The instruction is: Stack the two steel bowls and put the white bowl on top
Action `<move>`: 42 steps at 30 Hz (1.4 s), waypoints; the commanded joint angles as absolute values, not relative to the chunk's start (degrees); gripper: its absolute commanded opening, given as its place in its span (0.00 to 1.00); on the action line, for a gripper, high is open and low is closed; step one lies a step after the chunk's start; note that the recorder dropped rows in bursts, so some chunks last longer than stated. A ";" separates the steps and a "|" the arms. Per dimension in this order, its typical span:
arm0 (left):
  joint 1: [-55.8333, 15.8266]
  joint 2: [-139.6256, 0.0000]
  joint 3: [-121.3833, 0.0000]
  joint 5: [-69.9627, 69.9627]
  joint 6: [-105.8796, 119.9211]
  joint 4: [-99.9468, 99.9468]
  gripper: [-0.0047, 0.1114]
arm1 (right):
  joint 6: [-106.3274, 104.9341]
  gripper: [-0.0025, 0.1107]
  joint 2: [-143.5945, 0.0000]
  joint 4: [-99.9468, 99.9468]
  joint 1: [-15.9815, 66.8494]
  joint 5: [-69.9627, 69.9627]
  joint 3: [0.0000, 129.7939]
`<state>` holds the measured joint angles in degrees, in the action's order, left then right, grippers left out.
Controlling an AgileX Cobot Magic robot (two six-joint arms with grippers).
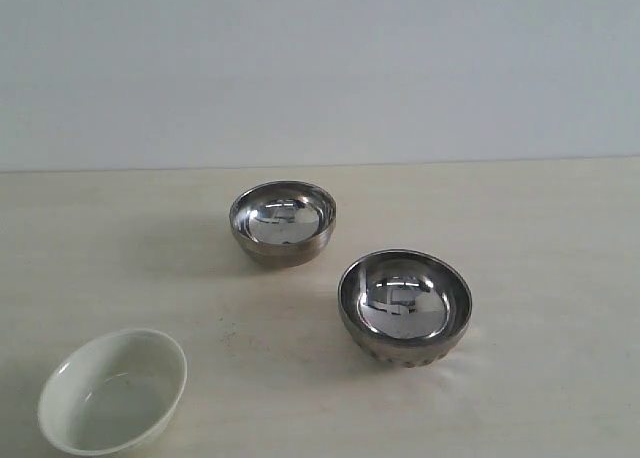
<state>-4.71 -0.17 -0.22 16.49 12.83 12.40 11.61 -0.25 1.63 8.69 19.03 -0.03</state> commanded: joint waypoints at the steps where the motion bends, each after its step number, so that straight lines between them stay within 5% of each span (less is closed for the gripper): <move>1: -4.55 0.00 0.00 16.28 12.43 12.80 0.07 | 11.58 0.02 0.00 2.10 8.53 18.45 0.00; 42: -4.55 0.00 0.00 11.31 11.67 29.07 0.07 | 11.58 0.02 0.00 2.10 8.53 18.45 0.00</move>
